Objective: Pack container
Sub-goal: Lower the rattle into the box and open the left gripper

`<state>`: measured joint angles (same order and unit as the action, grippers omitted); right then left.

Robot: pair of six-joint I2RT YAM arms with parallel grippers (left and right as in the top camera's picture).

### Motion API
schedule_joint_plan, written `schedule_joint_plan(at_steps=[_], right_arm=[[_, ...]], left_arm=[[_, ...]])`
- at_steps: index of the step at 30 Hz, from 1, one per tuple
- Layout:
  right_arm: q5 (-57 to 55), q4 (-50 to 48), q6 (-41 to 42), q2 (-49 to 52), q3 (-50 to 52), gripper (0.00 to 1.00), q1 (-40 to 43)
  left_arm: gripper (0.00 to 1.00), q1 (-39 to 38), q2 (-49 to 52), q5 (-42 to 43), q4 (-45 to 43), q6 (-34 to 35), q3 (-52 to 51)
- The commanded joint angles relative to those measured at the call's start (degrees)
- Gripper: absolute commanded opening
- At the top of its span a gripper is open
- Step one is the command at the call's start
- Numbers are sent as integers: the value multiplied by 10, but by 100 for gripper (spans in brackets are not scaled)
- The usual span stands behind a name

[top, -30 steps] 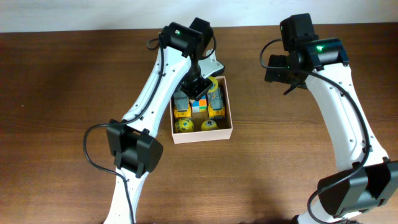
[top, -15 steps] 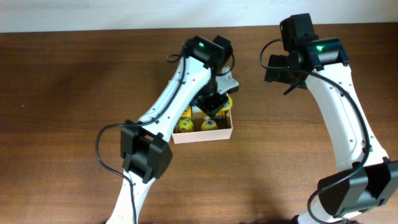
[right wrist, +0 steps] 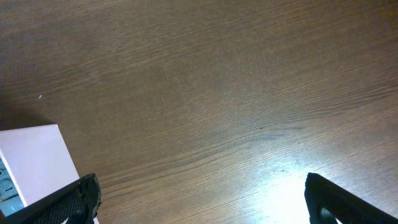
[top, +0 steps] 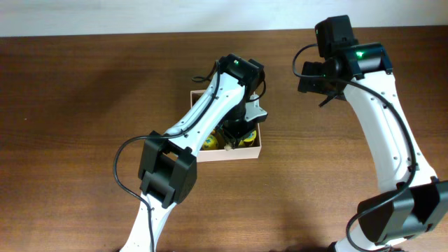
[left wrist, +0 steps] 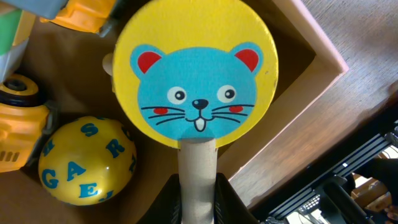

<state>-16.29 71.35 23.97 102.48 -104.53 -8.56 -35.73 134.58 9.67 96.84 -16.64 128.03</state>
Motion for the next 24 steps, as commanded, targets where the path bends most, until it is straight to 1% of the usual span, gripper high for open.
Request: schedule_joint_plan(at_steps=[1,2,3,4,6,8,13,17,21,24], right_arm=[[-7,0,3,3,1,99,3],[-7,0,3,3,1,99,3],[-7,0,3,3,1,99,3],[-7,0,3,3,1,99,3],[-7,0,3,3,1,99,3],[-7,0,3,3,1,99,3],[-7,0,3,3,1,99,3],[-7,0,3,3,1,99,3],[-7,0,3,3,1,99,3],[-7,0,3,3,1,99,3]], left_arm=[[13,1,3,-9,-1,5,-15],[18,1,3,-9,-1,5,-15],[31,1,3,-9,-1,5,-15],[42,1,3,-9,-1,5,-15],[51,1,3,-9,-1,4,-15],[54,2,3,-9,-2,3,-15],[54,2,3,-12,-4,-10,-14],[54,2,3,-36,-3,-10,-8],[53,5,3,-37,-1,-10,12],[52,12,3,-37,-1,-10,51]])
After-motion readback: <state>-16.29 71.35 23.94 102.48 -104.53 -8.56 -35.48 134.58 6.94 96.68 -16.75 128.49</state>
